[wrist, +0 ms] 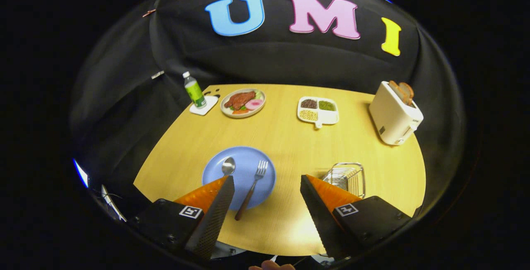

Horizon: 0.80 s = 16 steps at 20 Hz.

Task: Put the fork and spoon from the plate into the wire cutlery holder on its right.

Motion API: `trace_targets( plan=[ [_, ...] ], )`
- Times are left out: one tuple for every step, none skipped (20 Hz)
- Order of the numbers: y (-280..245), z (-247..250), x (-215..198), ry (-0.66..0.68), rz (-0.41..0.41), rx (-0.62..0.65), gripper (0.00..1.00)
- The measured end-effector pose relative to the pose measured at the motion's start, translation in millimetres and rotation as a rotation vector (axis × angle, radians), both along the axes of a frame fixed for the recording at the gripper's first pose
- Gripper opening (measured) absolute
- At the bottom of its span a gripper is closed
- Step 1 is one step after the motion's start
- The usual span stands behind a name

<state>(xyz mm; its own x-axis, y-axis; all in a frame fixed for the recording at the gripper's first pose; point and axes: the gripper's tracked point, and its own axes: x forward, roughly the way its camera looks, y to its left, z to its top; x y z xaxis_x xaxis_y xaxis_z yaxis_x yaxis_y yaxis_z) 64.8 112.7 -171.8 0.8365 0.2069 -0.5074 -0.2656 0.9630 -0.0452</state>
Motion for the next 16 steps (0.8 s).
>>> trace_targets(
  plan=[
    [8, -13, 3, 0.027, 0.02, -0.019, 1.0],
    [15, -29, 6, 0.059, 0.037, -0.039, 1.0],
    [23, -45, 7, 0.1, 0.056, -0.048, 1.0],
    [30, -60, 9, 0.14, 0.073, -0.054, 1.0],
    [32, -73, 13, 0.173, 0.072, -0.063, 1.0],
    [33, -84, 18, 0.199, 0.066, -0.074, 1.0],
    [35, -94, 22, 0.223, 0.066, -0.079, 1.0],
    [38, -102, 25, 0.243, 0.066, -0.084, 0.99],
    [40, -109, 28, 0.255, 0.066, -0.094, 0.99],
    [41, -114, 32, 0.262, 0.069, -0.108, 0.98],
    [40, -121, 35, 0.272, 0.068, -0.123, 0.97],
    [40, -127, 36, 0.289, 0.065, -0.135, 0.93],
    [42, -134, 36, 0.31, 0.064, -0.135, 0.91],
    [44, -139, 35, 0.331, 0.063, -0.13, 0.87],
    [46, -144, 35, 0.349, 0.063, -0.13, 0.87],
    [47, -149, 35, 0.361, 0.062, -0.139, 0.84]
  ],
)
